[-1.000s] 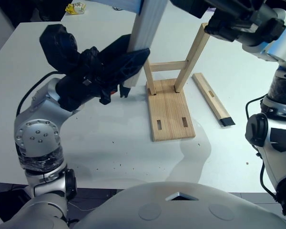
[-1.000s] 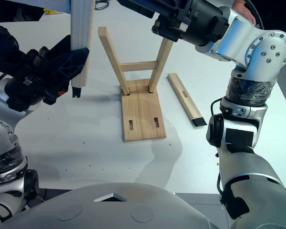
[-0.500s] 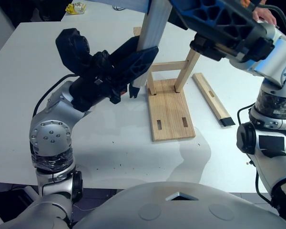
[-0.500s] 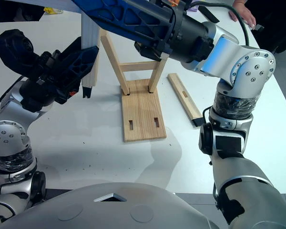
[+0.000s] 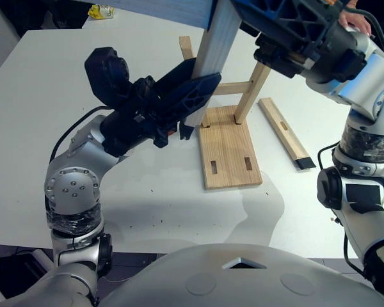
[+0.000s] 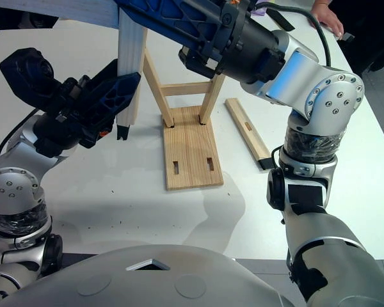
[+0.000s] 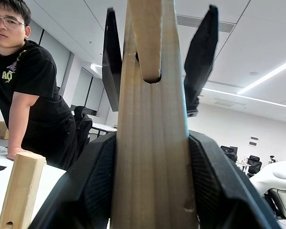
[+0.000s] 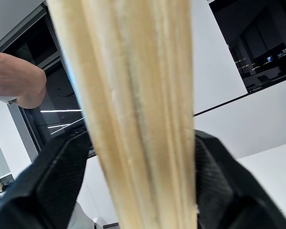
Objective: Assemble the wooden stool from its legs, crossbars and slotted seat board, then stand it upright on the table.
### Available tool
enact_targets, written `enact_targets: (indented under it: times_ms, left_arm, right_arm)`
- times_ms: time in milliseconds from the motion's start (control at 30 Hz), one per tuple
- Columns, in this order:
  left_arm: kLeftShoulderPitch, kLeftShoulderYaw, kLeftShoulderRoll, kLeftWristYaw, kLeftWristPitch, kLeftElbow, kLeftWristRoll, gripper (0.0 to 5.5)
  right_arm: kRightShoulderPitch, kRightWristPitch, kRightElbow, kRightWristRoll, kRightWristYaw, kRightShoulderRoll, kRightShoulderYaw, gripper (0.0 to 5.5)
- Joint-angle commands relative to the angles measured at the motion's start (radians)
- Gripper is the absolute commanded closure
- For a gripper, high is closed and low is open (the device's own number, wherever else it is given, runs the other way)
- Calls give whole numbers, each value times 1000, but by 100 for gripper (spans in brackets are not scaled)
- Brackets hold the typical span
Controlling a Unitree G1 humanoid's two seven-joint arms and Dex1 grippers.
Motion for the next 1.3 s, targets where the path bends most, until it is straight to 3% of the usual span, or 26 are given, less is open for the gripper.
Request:
enact_targets:
  times_ms: [33, 133, 667, 1300]
  left_arm:
    - [12, -1, 11, 6, -5, -16, -2, 347]
    - [12, -2, 23, -7, -4, -15, 14, 347]
    - [-29, 32, 76, -65, -34, 76, 121, 347]
    - [-63, 77, 204, -158, 32, 127, 93, 347]
  right_arm:
    - [-1, -5, -1, 24, 8, -5, 8, 291]
    - [3, -5, -6, 31, 10, -8, 9, 320]
    - [49, -49, -54, 109, -52, -30, -6, 320]
    - [84, 31, -36, 76, 94, -177, -31, 320]
